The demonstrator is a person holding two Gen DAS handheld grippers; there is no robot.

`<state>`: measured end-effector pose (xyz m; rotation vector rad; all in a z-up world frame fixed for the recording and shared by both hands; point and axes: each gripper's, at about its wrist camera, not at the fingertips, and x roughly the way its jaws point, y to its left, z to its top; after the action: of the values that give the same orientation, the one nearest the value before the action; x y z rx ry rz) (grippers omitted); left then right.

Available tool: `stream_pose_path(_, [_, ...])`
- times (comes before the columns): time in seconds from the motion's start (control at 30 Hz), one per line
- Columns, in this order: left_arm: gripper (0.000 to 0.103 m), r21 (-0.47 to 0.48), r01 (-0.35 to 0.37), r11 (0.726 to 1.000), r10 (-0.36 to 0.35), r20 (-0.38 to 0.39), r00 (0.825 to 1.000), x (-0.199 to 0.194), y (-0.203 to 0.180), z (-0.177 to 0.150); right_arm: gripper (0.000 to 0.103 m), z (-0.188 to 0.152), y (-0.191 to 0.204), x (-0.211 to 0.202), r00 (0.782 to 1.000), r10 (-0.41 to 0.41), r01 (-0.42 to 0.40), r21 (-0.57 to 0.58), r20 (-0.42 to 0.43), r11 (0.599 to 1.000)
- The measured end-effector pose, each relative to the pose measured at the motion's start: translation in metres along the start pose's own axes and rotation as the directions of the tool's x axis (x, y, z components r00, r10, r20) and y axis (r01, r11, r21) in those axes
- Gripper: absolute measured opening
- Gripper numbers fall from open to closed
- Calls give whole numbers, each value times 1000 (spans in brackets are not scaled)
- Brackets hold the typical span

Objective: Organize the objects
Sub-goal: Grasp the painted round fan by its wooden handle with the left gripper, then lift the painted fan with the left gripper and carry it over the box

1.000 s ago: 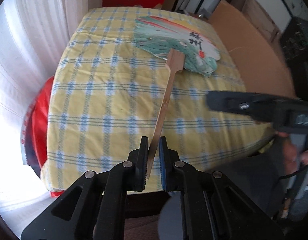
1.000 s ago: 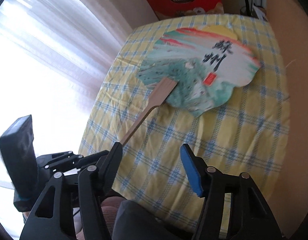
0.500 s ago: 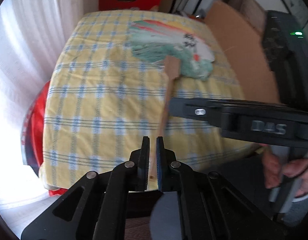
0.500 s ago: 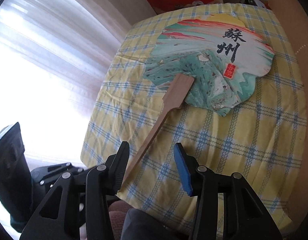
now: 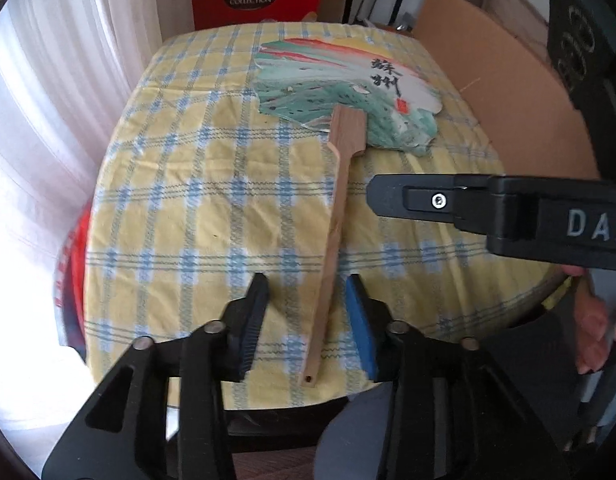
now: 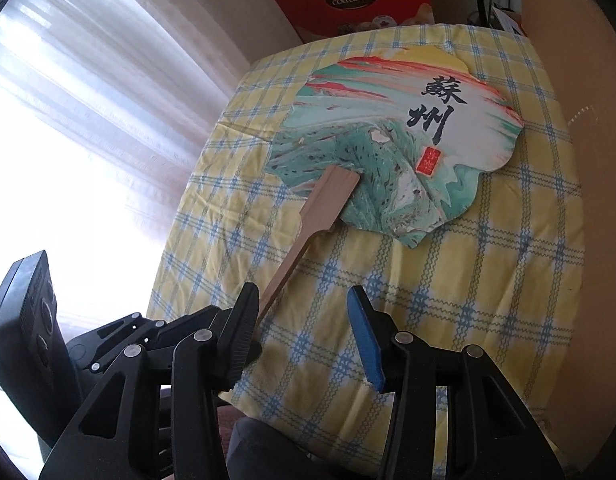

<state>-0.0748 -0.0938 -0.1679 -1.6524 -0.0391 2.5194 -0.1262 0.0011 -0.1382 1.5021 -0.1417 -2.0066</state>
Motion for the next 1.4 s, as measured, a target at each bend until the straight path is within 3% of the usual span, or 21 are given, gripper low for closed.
stream_pose_path(0.17, [9, 28, -41, 999, 41, 7, 999, 0, -5, -2, 48, -2, 0, 3, 1000, 5, -5, 4, -4, 1000])
stream_pose_path(0.27, [9, 13, -25, 1000, 25, 5, 1000, 0, -4, -2, 48, -2, -1, 6, 999, 36, -36, 22, -13, 999])
stream_pose_path(0.43, [8, -20, 79, 997, -79, -9, 997, -6, -2, -2, 48, 1, 0, 11, 998, 65, -65, 46, -20, 997])
stream_pose_path(0.67, [8, -15, 156, 988, -156, -3, 988, -20, -12, 0, 46, 0, -4, 21, 989, 141, -136, 104, -41, 985])
stream_pose_path(1.03, [7, -6, 162, 987, -161, 42, 986, -35, -16, 7, 19, 2, -4, -1, 981, 189, -191, 113, 36, 975])
stream_pose_path(1.4, [10, 24, 181, 983, -183, 123, 975, -67, -29, 21, 16, 18, 12, -44, 978, 170, -176, 36, 120, 984])
